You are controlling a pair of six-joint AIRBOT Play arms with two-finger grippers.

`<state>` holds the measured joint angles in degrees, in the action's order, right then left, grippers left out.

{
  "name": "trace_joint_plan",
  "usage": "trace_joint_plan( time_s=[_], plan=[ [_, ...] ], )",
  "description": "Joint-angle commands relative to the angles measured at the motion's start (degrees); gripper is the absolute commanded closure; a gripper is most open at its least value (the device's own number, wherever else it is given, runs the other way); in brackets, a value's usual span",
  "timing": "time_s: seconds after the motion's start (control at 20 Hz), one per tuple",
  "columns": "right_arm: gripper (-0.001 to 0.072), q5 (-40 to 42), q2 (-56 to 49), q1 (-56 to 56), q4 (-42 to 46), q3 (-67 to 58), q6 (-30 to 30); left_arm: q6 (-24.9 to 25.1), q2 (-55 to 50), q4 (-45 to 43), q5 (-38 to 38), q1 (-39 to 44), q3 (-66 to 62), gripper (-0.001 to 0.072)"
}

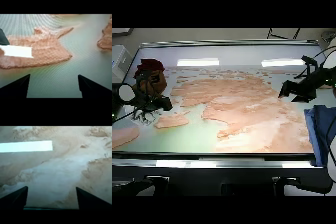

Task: Fold the clothes and pants, and hang the long-sleeved shirts on hangers.

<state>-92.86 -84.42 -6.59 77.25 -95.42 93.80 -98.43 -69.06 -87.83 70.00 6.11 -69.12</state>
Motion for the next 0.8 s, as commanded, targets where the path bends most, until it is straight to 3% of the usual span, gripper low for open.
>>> trace_joint_plan(
  time_s=[0.0,0.65,0.75],
  plan=[
    [0.0029,0.0,0.0,0.1,0.0,0.0,0.0,0.0,0.0,0.0,0.0,0.0,0.0,-0.0002],
    [0.0029,0.0,0.0,0.1,0.0,0.0,0.0,0.0,0.0,0.0,0.0,0.0,0.0,-0.0002],
    [0.0029,0.0,0.0,0.1,0.0,0.0,0.0,-0.7,-0.4,0.4,-3.5,0.0,0.1,-0.0002]
  ],
)
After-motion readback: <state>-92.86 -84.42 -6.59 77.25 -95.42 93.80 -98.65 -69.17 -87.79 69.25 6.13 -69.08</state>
